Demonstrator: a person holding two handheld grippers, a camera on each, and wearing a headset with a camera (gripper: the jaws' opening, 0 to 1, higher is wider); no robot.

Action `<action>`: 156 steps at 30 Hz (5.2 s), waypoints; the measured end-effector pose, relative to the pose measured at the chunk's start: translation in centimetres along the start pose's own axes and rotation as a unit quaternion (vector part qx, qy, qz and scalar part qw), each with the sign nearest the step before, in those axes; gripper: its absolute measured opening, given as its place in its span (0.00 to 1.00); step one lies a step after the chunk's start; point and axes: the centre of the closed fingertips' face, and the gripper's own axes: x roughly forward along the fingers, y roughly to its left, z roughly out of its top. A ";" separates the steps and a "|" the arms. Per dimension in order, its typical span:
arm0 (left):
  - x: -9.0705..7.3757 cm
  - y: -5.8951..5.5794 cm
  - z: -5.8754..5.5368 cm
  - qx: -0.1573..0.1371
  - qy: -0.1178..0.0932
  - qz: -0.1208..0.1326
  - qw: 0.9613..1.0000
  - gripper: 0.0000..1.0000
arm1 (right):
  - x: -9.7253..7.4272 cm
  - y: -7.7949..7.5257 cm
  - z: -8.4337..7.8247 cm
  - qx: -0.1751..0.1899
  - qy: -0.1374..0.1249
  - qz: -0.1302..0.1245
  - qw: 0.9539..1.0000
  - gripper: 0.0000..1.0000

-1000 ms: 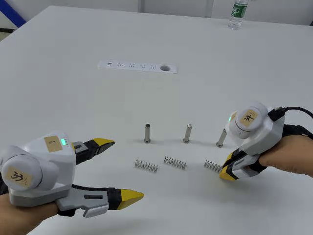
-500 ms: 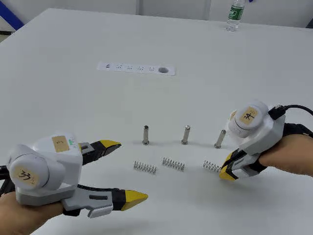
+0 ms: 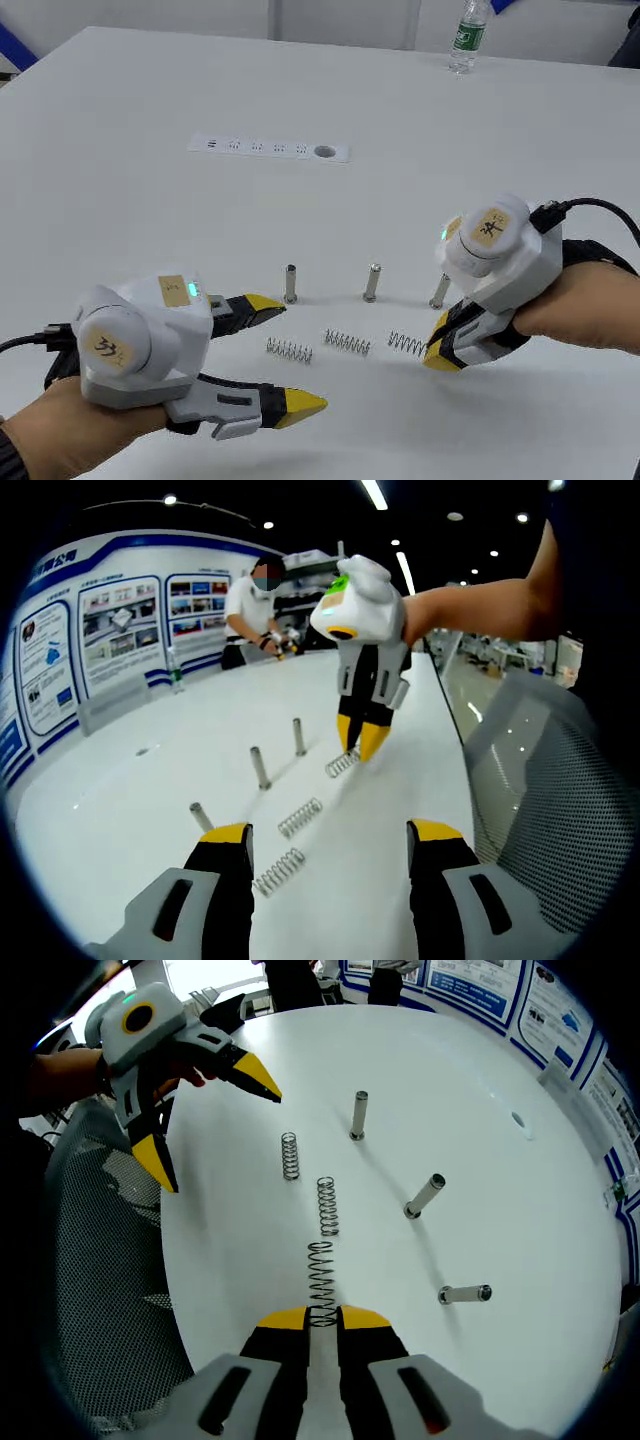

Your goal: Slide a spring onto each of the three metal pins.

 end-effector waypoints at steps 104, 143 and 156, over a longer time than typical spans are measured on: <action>3.3 -4.3 1.0 0.073 0.007 -0.092 0.993 0.11 | -3.6 7.7 7.7 -0.194 -0.033 0.068 0.978 0.11; -1.1 0.5 0.2 0.008 -0.012 -0.006 1.000 0.40 | -9.5 -1.5 5.2 -0.142 -0.001 -0.027 0.990 0.11; -2.7 2.5 -0.7 -0.015 -0.014 0.033 0.999 0.47 | -10.6 -6.7 3.6 -0.117 0.036 -0.068 0.990 0.11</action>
